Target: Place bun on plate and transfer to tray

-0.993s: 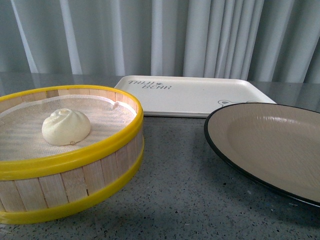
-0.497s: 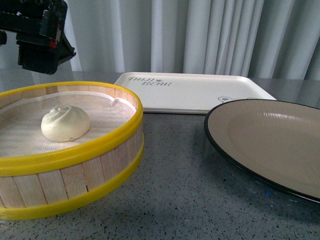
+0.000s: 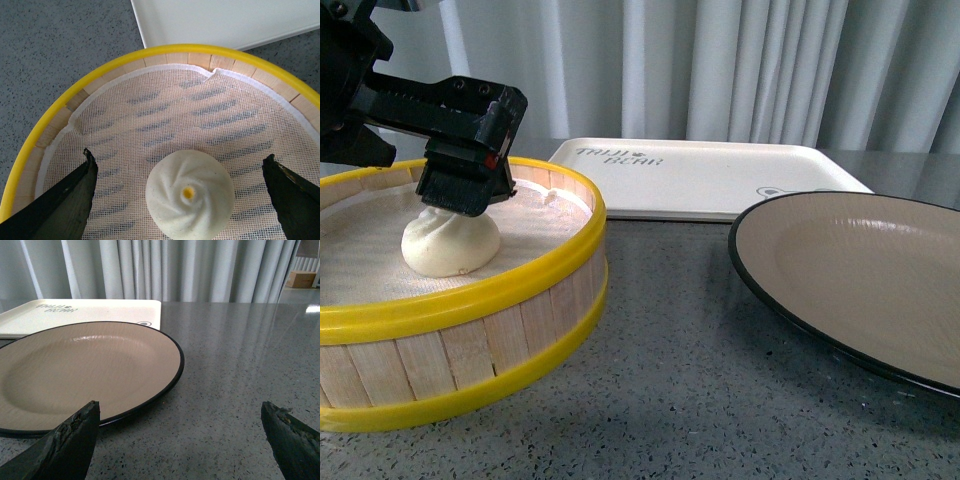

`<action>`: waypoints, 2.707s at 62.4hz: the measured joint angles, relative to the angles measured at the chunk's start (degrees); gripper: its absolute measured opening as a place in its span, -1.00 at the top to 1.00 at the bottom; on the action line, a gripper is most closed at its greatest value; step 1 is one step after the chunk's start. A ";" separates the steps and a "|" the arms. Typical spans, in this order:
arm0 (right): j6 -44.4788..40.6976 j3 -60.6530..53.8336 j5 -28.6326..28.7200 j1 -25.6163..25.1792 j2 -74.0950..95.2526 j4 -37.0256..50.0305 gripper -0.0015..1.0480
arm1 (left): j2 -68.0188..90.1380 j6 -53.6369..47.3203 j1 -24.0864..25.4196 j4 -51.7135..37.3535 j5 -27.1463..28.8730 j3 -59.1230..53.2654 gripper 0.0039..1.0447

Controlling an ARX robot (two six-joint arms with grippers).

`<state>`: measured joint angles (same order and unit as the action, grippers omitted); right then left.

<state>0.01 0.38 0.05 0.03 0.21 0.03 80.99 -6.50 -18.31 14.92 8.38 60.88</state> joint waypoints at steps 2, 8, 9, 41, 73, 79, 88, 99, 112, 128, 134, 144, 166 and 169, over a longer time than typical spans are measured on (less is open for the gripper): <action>0.00 0.00 0.00 0.00 0.00 0.00 -0.83 | 0.20 -0.13 -0.07 0.37 0.37 0.13 -0.88; 0.00 0.00 0.00 0.00 0.00 0.00 -0.83 | 0.52 -0.98 -0.15 1.62 1.20 0.33 -0.88; 0.00 0.00 0.00 0.00 0.00 0.00 -0.83 | 0.57 -1.03 -0.17 1.68 1.27 0.33 -0.88; 0.00 0.00 0.00 0.00 0.00 0.00 -0.83 | 1.44 -2.03 -1.75 2.71 1.16 0.13 -0.57; 0.00 0.00 0.00 0.00 0.02 0.00 -0.83 | 1.77 -1.66 -1.75 2.40 -0.20 0.09 0.93; 0.00 0.00 0.02 0.00 0.00 0.00 -0.83 | 1.77 -1.55 -1.73 2.40 -0.48 0.04 0.93; 0.00 0.00 0.00 0.00 0.00 0.00 -0.83 | 1.68 -1.31 -1.46 2.45 -0.94 0.07 0.94; 0.00 0.00 0.00 0.00 0.00 0.00 -0.83 | 0.87 -1.20 -0.83 4.20 -1.53 1.53 0.94; 0.00 0.00 0.02 0.00 0.00 0.00 -0.83 | -0.85 -1.16 -0.22 6.51 -2.32 7.21 0.94; 0.00 0.00 0.00 0.00 0.00 0.00 -0.83 | 1.95 -0.85 -7.56 6.78 -1.99 18.18 0.94; 0.00 0.00 0.00 0.00 0.00 0.00 -0.83 | 4.81 -0.72 -11.98 5.66 -1.75 21.57 0.94; 0.00 0.00 0.00 0.00 0.00 0.00 -0.83 | 11.32 -1.01 -20.31 4.33 -0.42 26.43 0.94; 0.00 0.00 0.02 0.00 0.00 0.00 -0.83 | 22.84 -2.01 -29.57 -0.17 -0.42 31.47 0.94; 0.00 0.00 0.02 0.00 0.00 0.00 -0.83 | 23.78 -2.62 -29.97 -0.17 -0.35 31.50 0.94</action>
<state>0.01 0.38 0.08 0.03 0.21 0.03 104.77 -9.13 -48.27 14.74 8.03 92.38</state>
